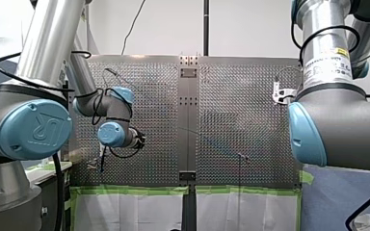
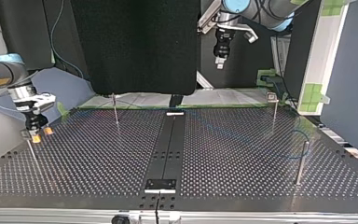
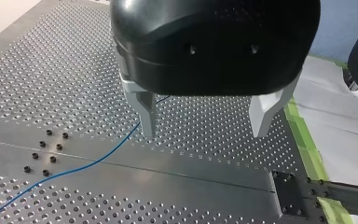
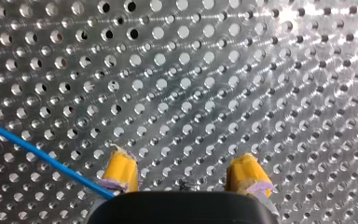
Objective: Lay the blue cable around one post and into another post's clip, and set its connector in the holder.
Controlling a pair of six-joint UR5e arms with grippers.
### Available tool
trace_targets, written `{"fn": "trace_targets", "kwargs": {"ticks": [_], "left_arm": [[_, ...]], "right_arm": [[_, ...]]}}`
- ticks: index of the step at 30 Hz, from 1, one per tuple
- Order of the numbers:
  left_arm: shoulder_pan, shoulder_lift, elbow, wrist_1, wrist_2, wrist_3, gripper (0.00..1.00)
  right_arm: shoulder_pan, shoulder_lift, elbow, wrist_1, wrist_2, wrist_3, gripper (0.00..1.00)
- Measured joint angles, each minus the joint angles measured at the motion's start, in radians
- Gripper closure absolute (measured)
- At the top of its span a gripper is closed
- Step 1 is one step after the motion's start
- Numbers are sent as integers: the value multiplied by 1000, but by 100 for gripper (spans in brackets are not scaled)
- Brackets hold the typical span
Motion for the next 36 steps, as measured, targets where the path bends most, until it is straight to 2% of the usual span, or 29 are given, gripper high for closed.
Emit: {"fn": "trace_targets", "kwargs": {"ticks": [19,26,31,36], "left_arm": [[1,0,0,2,0,0,0],[1,0,0,1,0,0,0],[1,0,0,0,0,0,0],[1,0,0,-2,0,0,0]], "right_arm": [[14,0,0,39,1,-36,0],[20,-1,0,79,1,-69,0],[26,0,0,117,5,-99,0],[29,-1,0,153,20,-131,0]]}}
